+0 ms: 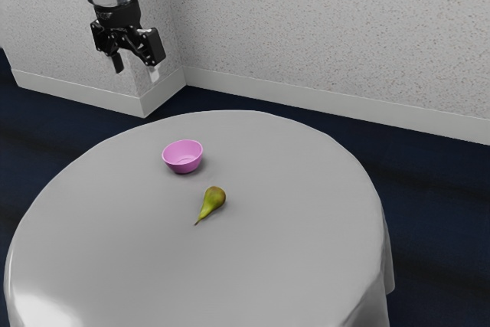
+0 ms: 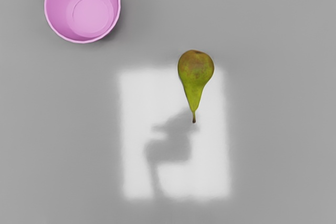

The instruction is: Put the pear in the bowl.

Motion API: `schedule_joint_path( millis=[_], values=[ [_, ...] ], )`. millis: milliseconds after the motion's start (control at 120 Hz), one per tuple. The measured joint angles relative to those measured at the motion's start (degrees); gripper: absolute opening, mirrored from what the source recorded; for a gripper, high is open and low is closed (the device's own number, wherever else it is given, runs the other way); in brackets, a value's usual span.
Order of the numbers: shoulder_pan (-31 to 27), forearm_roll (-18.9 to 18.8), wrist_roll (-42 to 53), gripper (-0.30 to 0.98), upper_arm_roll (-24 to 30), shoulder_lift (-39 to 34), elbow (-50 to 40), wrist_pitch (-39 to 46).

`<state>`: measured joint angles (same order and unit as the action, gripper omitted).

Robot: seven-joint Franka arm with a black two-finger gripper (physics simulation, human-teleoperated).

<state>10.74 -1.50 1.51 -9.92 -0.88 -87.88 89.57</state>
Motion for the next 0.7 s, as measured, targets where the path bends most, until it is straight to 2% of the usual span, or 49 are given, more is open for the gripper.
schedule_joint_path(
  millis=[442, 608, 700],
  values=[
    [-1.5, -0.2, -1.3, 0.69, 1.1, 0.0, -0.7, 0.2],
    [-1.7, 0.0, -3.2, 0.69, 1.5, 0.0, -11.0, 5.5],
    [-1.4, 1.4, -4.2, 0.69, 1.4, 0.0, -19.4, 11.2]
  ],
)
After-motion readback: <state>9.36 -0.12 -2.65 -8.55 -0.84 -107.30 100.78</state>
